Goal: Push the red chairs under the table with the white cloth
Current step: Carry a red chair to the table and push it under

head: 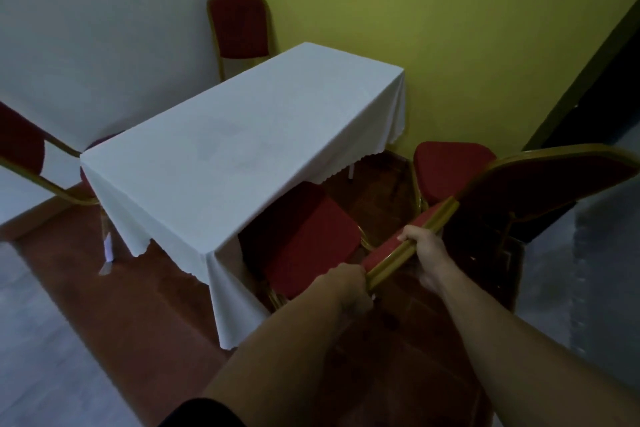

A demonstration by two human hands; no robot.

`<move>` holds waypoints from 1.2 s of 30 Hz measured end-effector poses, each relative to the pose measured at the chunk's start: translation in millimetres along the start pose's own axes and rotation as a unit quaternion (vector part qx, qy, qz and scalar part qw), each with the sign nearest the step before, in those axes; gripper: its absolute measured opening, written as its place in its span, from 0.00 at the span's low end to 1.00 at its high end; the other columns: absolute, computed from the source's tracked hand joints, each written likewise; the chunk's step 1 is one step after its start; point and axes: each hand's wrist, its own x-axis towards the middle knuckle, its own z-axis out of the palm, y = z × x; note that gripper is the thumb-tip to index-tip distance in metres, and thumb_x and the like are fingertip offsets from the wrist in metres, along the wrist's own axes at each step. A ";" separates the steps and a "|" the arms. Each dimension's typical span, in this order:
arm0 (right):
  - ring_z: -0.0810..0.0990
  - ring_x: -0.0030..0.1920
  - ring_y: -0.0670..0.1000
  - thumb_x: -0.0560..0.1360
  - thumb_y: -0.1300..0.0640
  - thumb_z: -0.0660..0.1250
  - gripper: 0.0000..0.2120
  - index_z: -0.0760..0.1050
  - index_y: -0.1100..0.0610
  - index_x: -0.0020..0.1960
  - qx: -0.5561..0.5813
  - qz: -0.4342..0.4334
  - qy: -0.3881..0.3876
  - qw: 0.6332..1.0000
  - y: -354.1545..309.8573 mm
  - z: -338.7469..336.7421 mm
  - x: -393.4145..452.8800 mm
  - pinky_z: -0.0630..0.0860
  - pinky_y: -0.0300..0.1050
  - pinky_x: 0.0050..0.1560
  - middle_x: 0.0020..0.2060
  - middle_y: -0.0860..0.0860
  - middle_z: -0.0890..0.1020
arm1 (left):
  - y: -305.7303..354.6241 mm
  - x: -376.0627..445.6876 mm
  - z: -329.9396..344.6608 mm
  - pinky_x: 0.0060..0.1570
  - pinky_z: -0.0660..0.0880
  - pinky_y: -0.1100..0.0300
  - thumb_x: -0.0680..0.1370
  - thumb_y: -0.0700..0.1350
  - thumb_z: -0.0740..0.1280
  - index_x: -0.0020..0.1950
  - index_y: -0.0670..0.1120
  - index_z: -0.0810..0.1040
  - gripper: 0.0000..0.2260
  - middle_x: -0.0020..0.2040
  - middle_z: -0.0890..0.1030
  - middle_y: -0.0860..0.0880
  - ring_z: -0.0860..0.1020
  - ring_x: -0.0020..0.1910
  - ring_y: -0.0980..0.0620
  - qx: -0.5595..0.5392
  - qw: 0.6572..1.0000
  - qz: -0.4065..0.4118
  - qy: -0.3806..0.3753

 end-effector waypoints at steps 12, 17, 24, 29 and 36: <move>0.76 0.40 0.57 0.66 0.57 0.69 0.07 0.71 0.56 0.34 -0.103 0.042 -0.124 0.986 -69.2 -10.4 88.4 0.79 0.61 0.55 0.31 0.53 0.74 | 61.2 59.0 -36.5 0.61 0.76 0.49 0.76 0.46 0.67 0.69 0.47 0.71 0.22 0.64 0.76 0.43 0.78 0.60 0.42 -0.056 0.992 -0.106 0.035; 0.75 0.37 0.55 0.70 0.59 0.67 0.08 0.69 0.56 0.35 -0.119 0.036 -0.141 0.982 -87.9 -1.0 115.2 0.75 0.51 0.43 0.32 0.53 0.72 | 70.5 79.2 -50.0 0.62 0.76 0.47 0.75 0.46 0.66 0.71 0.48 0.70 0.24 0.64 0.76 0.43 0.77 0.61 0.42 -0.074 0.985 -0.143 0.055; 0.75 0.39 0.56 0.61 0.55 0.68 0.12 0.70 0.58 0.41 -0.122 0.013 -0.145 0.982 -89.8 29.3 126.6 0.75 0.51 0.41 0.36 0.54 0.73 | 51.1 90.3 -73.4 0.61 0.77 0.46 0.74 0.45 0.64 0.75 0.51 0.67 0.28 0.65 0.76 0.42 0.78 0.61 0.41 -0.087 0.981 -0.171 0.036; 0.76 0.35 0.55 0.69 0.59 0.67 0.07 0.68 0.58 0.40 -0.109 0.021 -0.152 0.982 -89.9 49.0 133.2 0.77 0.46 0.33 0.34 0.54 0.72 | 35.1 94.1 -84.1 0.59 0.78 0.46 0.74 0.44 0.63 0.75 0.52 0.67 0.28 0.64 0.77 0.43 0.79 0.58 0.41 -0.088 0.981 -0.169 0.040; 0.76 0.27 0.49 0.70 0.58 0.68 0.13 0.65 0.56 0.49 -0.107 0.005 -0.135 0.985 -87.2 59.1 140.9 0.73 0.38 0.23 0.27 0.50 0.72 | 17.5 102.6 -91.5 0.60 0.78 0.45 0.74 0.46 0.63 0.75 0.51 0.66 0.28 0.63 0.77 0.43 0.78 0.58 0.41 -0.053 0.989 -0.136 0.036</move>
